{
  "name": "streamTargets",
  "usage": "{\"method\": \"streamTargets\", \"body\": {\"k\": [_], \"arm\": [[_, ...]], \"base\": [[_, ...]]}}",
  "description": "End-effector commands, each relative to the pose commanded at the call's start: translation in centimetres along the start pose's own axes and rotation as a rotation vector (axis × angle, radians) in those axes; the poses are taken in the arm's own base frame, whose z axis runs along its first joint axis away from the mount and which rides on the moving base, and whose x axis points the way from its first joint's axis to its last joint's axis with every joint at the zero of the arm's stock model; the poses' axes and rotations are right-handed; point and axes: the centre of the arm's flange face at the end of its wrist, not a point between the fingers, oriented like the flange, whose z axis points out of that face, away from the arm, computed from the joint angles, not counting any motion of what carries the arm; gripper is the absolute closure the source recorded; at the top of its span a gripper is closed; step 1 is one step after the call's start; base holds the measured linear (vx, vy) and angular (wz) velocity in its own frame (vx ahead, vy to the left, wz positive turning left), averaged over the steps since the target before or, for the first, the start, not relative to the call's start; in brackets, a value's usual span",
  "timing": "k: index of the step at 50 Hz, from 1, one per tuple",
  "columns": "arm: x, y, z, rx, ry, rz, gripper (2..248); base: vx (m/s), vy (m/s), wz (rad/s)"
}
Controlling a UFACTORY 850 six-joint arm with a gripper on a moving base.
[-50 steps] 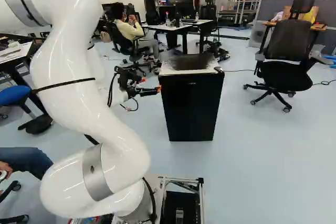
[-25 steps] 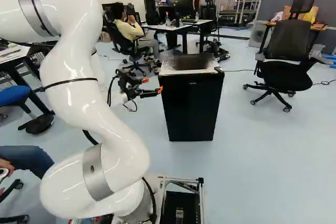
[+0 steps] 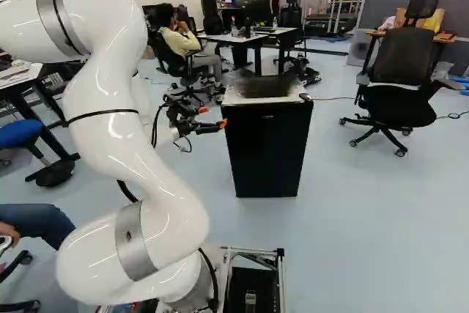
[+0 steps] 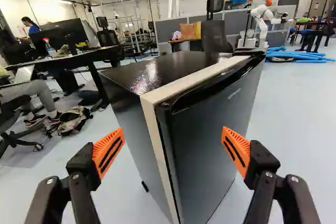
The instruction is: Grab a drink from the fridge
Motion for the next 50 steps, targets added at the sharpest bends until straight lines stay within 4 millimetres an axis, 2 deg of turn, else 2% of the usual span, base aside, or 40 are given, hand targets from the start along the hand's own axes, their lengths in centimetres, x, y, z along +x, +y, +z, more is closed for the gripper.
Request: {"method": "streamTargets", "body": {"k": [28, 50], "arm": [[0.1, -0.1, 1.9, -0.033, 0.009, 0.017, 3], [0.4, 0.7, 3.1, -0.063, 0.013, 0.022, 3]], "base": [[0.000, 0.000, 0.000], [0.000, 0.000, 0.000]]}}
